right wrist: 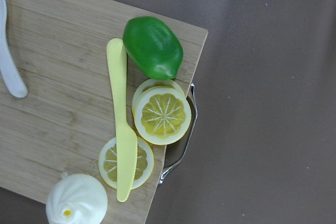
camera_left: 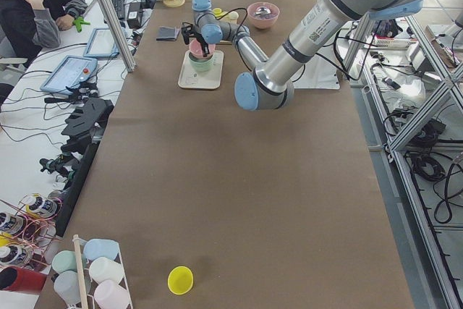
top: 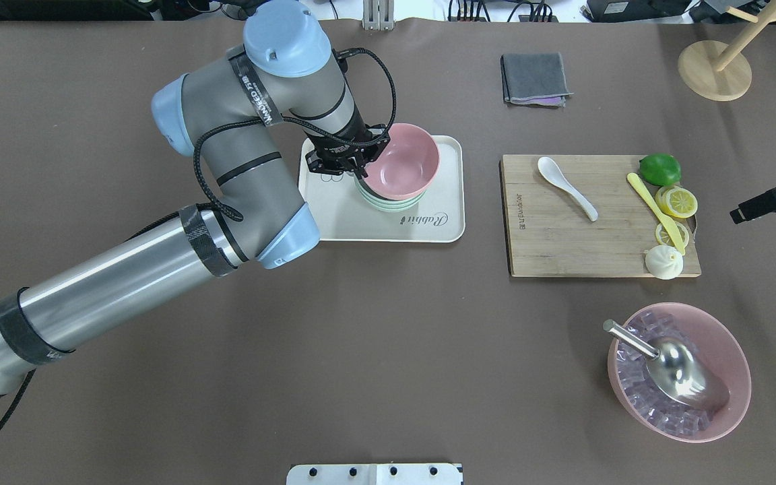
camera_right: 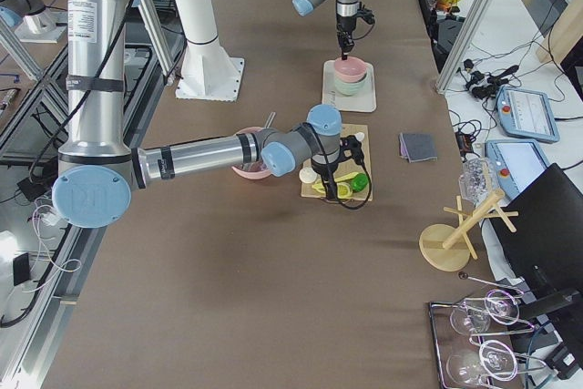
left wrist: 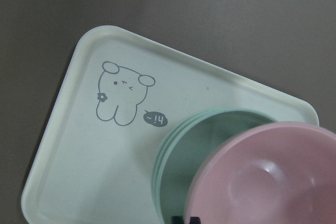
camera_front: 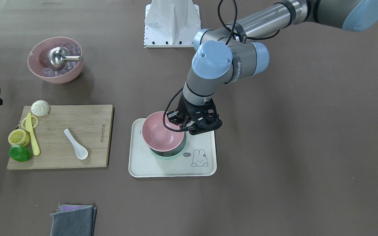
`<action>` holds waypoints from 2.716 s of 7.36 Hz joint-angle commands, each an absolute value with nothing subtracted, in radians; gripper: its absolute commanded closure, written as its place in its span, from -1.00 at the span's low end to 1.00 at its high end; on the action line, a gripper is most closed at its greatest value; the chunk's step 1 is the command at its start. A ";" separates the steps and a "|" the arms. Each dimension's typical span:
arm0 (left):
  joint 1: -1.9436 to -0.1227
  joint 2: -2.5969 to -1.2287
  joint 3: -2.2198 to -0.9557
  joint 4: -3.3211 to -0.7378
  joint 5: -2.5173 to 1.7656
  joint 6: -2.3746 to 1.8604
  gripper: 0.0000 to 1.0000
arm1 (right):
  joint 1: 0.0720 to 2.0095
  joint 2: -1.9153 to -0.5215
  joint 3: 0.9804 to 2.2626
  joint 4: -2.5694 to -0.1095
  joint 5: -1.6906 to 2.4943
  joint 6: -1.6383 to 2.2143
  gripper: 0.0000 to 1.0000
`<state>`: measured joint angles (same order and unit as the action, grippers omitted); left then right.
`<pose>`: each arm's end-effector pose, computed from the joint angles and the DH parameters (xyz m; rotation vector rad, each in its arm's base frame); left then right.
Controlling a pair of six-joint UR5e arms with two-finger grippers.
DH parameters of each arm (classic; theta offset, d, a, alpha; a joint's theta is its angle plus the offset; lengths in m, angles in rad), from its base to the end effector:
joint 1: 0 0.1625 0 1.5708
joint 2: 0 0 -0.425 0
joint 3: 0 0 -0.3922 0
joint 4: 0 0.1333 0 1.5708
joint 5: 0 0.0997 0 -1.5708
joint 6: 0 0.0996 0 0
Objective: Stack pink bowl on green and place spoon
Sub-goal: 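Lower the pink bowl onto the green bowl stack and open the left gripper, then withdraw the left arm while the right gripper moves over the white spoon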
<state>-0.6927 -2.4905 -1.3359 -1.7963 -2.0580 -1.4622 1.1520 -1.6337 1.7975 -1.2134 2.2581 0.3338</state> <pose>0.5391 -0.5600 0.1473 -0.0693 1.0000 -0.3130 -0.1332 -0.4716 0.5398 0.2189 -0.8096 -0.2590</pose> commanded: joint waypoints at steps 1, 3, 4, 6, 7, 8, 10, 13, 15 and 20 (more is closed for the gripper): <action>-0.687 -2.488 -1.325 -1.796 -2.049 -1.462 1.00 | 1.152 -1.634 1.796 -1.213 2.258 0.333 -1.00; -0.687 -2.487 -1.324 -1.795 -2.049 -1.460 1.00 | 1.152 -1.634 1.796 -1.213 2.258 0.333 -1.00; -0.689 -2.487 -1.324 -1.795 -2.045 -1.460 1.00 | 1.152 -1.634 1.796 -1.213 2.258 0.333 -1.00; -0.687 -2.487 -1.316 -1.795 -2.028 -1.460 1.00 | 1.152 -1.634 1.796 -1.213 2.258 0.333 -1.00; -0.687 -2.487 -1.316 -1.795 -2.028 -1.460 1.00 | 1.152 -1.634 1.798 -1.213 2.258 0.333 -1.00; -0.687 -2.487 -1.315 -1.795 -2.026 -1.462 1.00 | 1.152 -1.634 1.798 -1.213 2.258 0.334 -1.00; -0.687 -2.487 -1.313 -1.796 -2.005 -1.460 1.00 | 1.152 -1.634 1.798 -1.213 2.258 0.333 -1.00; -0.686 -2.487 -1.307 -1.801 -1.999 -1.460 0.84 | 1.152 -1.634 1.796 -1.213 2.258 0.333 -1.00; -0.677 -2.477 -1.315 -1.807 -1.958 -1.450 -0.97 | 1.152 -1.634 1.796 -1.213 2.258 0.334 -1.00; -0.908 -2.167 -1.600 -1.793 -2.262 -1.051 -0.97 | 1.138 -1.570 1.767 -1.215 2.255 0.336 -1.00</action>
<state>-0.8300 -2.3206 -1.4787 -1.7957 -2.1988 -1.2112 1.1469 -1.6006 1.7799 -1.2147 2.2573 0.3347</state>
